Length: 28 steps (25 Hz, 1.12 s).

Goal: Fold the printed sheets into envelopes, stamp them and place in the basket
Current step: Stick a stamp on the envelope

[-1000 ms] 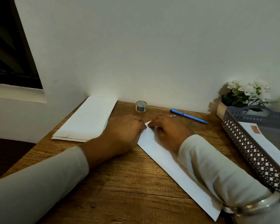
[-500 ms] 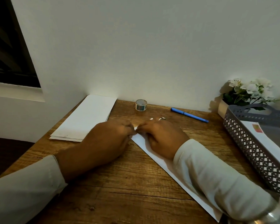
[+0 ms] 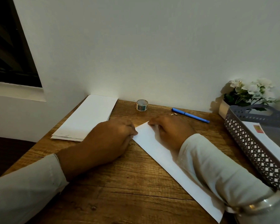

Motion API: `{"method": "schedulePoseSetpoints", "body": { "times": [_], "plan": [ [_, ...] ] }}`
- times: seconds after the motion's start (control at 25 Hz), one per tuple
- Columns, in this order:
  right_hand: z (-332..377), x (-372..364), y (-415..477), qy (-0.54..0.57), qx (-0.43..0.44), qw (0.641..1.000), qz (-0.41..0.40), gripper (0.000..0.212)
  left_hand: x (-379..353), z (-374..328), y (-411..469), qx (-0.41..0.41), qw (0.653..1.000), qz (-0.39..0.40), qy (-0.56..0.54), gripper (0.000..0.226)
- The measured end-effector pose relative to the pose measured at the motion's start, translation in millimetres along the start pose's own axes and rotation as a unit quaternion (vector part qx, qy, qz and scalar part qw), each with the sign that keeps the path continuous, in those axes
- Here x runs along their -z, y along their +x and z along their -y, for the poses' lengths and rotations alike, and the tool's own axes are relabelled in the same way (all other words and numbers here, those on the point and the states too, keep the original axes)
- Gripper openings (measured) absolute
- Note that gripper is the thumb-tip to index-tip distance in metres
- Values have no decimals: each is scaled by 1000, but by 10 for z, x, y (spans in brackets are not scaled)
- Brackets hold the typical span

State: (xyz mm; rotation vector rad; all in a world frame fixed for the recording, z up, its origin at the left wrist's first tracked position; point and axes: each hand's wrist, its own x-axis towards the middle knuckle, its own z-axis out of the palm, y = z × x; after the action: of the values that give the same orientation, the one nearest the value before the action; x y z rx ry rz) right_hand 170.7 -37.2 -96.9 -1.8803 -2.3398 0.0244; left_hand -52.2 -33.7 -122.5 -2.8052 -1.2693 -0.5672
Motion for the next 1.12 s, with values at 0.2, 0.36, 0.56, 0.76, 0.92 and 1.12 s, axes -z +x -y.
{"method": "schedulePoseSetpoints", "body": {
  "times": [0.2, 0.36, 0.56, 0.76, 0.92, 1.12],
  "plan": [
    [2, -55, 17, 26, 1, 1000, 6, 42, -36, -115, 127, 9, 1000, 2, 22, 40],
    [-58, -76, 2, 42, 3, 999, 0, 39, -64, -181, 377, 6, 999, 25, 34, 43],
    [-31, -18, -54, -29, -28, 999, 24, 46, 13, -109, 229, 11, 999, 35, 38, 43],
    [36, -17, -89, -72, -51, 994, 61, 68, 89, -54, 144, 41, 998, 38, 36, 39],
    [59, -60, -97, -78, -52, 994, 63, 71, 130, -83, 77, 54, 996, 34, 59, 40],
    [151, -96, -132, -68, 92, 993, 20, 50, 114, -87, 43, 39, 997, 9, 67, 40]
  ]
}}
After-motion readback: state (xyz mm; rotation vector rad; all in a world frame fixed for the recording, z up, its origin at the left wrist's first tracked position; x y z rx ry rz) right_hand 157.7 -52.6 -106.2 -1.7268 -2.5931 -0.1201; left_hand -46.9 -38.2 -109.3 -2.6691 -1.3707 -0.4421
